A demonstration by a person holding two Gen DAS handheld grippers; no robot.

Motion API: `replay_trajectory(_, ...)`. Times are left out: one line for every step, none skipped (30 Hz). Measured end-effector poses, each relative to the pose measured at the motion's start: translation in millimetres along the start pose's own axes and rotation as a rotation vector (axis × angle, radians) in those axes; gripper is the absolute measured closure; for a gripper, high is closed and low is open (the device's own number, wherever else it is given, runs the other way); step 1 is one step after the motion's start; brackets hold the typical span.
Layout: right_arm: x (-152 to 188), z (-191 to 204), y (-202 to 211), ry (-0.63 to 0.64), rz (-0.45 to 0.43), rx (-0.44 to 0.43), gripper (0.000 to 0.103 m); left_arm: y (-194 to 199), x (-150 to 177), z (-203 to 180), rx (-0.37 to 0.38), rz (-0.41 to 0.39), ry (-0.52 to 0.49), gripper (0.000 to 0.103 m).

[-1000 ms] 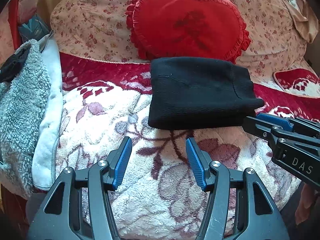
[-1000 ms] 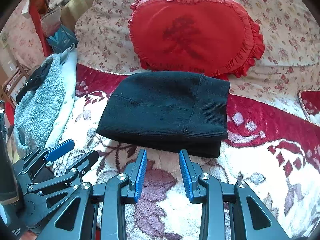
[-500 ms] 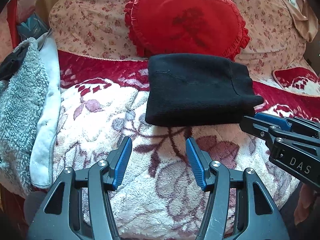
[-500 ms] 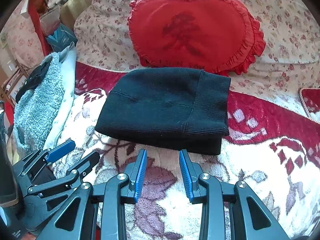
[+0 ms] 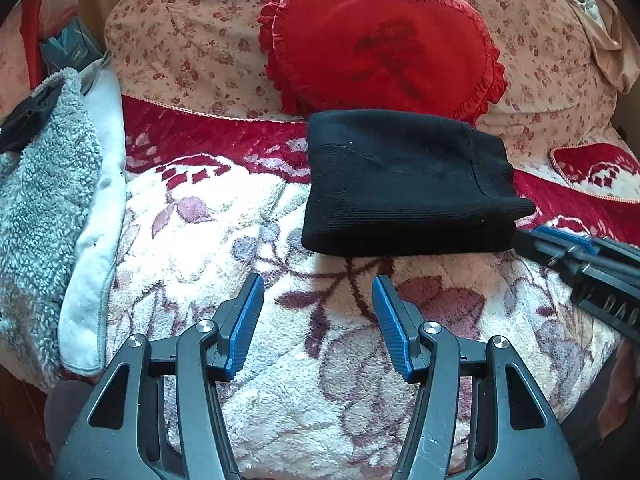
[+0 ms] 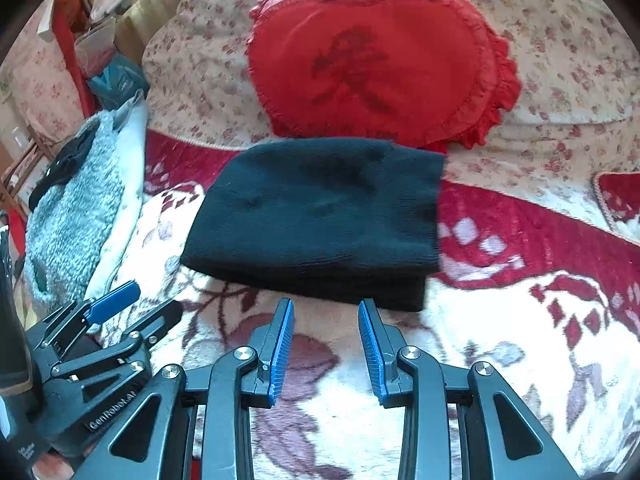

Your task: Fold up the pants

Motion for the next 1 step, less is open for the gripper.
replay_trajectory(-1.5, -6.7, 2.9, -0.009, -0.011, 0.013, 0.071, -1.0, 0.1, 0.6, 0.001, 0.003, 0.002, 0.047)
Point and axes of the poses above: each gripper's, at about its wrist camera, not at the fingertips, and y roughly against the way its jaws point, z to its left, x to its underside, the point moved 4 cm from there along -y, roughly the way its jaws point, and after that the axes turned 7 degrees about -z, right-handed, at the moved point
